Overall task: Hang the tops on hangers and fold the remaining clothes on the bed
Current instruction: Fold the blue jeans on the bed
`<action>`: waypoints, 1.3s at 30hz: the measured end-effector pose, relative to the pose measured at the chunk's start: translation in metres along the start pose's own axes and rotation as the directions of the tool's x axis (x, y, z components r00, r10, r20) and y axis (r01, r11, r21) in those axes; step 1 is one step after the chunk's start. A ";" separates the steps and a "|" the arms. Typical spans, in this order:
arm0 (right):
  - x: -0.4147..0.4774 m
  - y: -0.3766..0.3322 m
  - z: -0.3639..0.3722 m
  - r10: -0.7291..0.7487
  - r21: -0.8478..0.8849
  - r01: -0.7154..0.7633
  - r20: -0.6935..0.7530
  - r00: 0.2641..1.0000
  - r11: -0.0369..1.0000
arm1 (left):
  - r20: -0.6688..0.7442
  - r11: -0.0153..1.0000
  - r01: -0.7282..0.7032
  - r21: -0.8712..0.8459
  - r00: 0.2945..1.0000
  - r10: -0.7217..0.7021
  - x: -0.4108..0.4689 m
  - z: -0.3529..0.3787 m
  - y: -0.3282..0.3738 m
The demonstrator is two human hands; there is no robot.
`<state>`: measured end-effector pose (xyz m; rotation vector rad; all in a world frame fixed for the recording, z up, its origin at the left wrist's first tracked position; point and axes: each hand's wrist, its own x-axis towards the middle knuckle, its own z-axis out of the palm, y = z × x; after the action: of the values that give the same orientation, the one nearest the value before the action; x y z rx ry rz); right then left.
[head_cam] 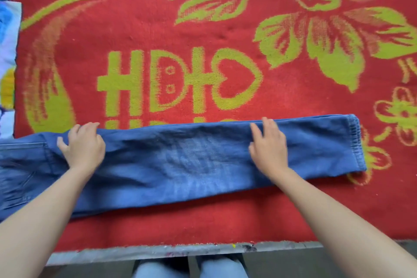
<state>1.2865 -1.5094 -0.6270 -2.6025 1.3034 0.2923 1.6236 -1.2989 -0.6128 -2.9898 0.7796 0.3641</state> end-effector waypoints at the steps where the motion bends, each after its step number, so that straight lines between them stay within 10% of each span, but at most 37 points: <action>1: 0.006 -0.024 0.000 -0.063 0.017 0.063 0.045 0.997 0.998 | 0.081 1.000 -0.015 0.025 0.997 0.013 0.010 -0.006 -0.006; 5: 0.021 -0.119 0.001 -0.283 0.068 0.277 0.109 0.953 0.958 | 0.370 0.966 -0.200 0.165 0.920 0.127 0.041 -0.028 -0.038; 15: 0.048 -0.232 -0.005 -0.440 0.194 0.399 0.268 0.857 0.896 | 0.525 0.948 -0.265 0.178 0.840 0.136 0.075 -0.029 -0.089; 23: 0.076 -0.324 -0.002 -0.345 0.244 0.268 0.372 0.861 0.932 | 0.162 0.950 -0.242 -0.199 0.948 0.275 0.084 -0.032 -0.112; 26: 0.092 -0.333 -0.002 -0.320 0.208 0.257 0.378 0.869 0.944 | -0.001 0.960 -0.265 -0.094 0.964 0.266 0.084 -0.031 -0.113; 29: 0.103 -0.331 0.002 -0.293 0.123 0.302 -0.083 0.952 0.945 | -0.065 0.989 -0.063 -0.133 0.996 0.055 0.095 -0.030 -0.109; 33: 0.093 -0.333 0.016 -0.125 0.001 0.125 0.037 0.991 0.992 | -0.142 0.961 -0.276 0.011 0.951 0.274 0.086 -0.021 -0.106; 39: 0.040 -0.306 0.052 -0.544 -0.206 0.519 -0.094 0.834 0.830 | 0.109 0.840 -0.515 0.171 0.857 0.504 0.030 0.034 -0.134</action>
<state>1.5527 -1.3465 -0.6564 -3.0489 0.5437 0.1152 1.7066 -1.1928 -0.6565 -2.5342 1.5110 0.3590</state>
